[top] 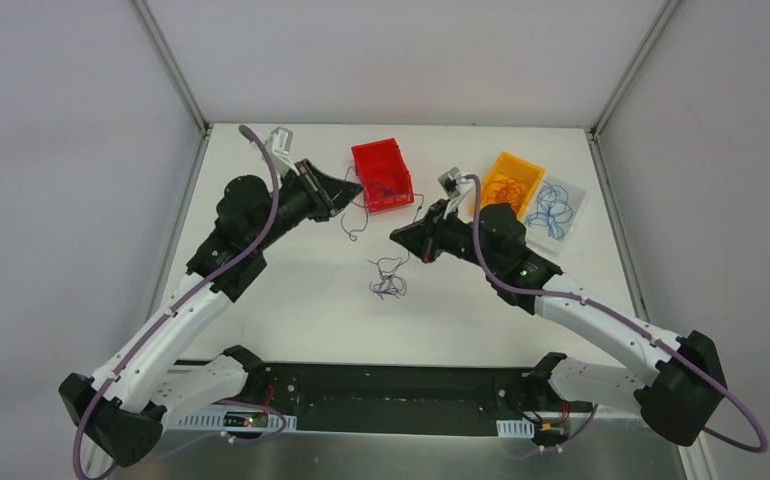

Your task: Untangle the cables

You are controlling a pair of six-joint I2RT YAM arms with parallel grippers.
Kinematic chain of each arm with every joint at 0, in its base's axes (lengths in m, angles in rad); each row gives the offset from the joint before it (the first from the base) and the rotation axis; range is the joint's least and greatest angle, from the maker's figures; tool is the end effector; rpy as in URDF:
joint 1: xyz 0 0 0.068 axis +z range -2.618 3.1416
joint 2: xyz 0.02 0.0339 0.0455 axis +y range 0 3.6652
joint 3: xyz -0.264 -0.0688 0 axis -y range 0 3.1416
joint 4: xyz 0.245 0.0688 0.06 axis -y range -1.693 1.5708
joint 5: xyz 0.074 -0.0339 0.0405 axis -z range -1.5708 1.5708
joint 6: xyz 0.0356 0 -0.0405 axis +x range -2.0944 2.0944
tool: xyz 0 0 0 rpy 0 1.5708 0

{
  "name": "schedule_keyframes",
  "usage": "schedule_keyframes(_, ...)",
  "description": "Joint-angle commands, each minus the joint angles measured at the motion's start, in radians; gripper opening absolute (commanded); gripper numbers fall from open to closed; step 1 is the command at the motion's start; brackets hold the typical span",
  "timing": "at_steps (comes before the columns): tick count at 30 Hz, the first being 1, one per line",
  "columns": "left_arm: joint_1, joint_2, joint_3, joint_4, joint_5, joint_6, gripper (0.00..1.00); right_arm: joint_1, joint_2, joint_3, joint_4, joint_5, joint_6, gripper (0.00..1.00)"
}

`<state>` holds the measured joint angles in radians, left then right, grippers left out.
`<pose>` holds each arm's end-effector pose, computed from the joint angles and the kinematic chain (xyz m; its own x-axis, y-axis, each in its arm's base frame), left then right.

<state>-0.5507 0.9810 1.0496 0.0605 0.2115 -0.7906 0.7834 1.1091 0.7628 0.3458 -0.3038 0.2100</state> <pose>0.1847 -0.1222 0.4236 -0.4126 -0.5622 -0.7168 0.5627 0.4616 -0.6858 0.1775 0.1919 0.3231 -0.1849 0.0966 -0.9780 -0.8658 0.4548 0.2086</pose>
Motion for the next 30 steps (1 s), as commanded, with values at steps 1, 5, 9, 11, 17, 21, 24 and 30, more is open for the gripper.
schedule_keyframes(1, -0.003, -0.084, -0.155, -0.025, -0.085, 0.028, 0.10, 0.002, -0.014, 0.141, -0.133, 0.059, 0.046, 0.00)
schedule_keyframes(5, -0.005, -0.080, -0.199, -0.023, 0.005, 0.041, 0.13, 0.001, 0.026, 0.223, -0.195, 0.012, 0.109, 0.00)
schedule_keyframes(9, -0.005, -0.034, -0.199, -0.002, 0.122, 0.073, 0.11, 0.001, 0.056, 0.274, -0.210, -0.036, 0.159, 0.00)
schedule_keyframes(11, -0.005, -0.022, -0.215, 0.052, 0.174, 0.079, 0.12, 0.002, 0.067, 0.299, -0.234, -0.041, 0.172, 0.00)
schedule_keyframes(17, -0.006, 0.003, -0.273, 0.220, 0.268, 0.080, 0.24, 0.001, 0.098, 0.346, -0.287, -0.037, 0.179, 0.00)
schedule_keyframes(21, -0.006, 0.029, -0.280, 0.307, 0.361, 0.097, 0.33, 0.001, 0.106, 0.359, -0.296, -0.035, 0.189, 0.00)
schedule_keyframes(24, -0.009, 0.035, -0.290, 0.330, 0.387, 0.122, 0.39, 0.001, 0.107, 0.367, -0.296, -0.040, 0.200, 0.00)
schedule_keyframes(30, -0.016, 0.040, -0.317, 0.406, 0.433, 0.134, 0.46, 0.001, 0.120, 0.402, -0.320, -0.039, 0.203, 0.00)
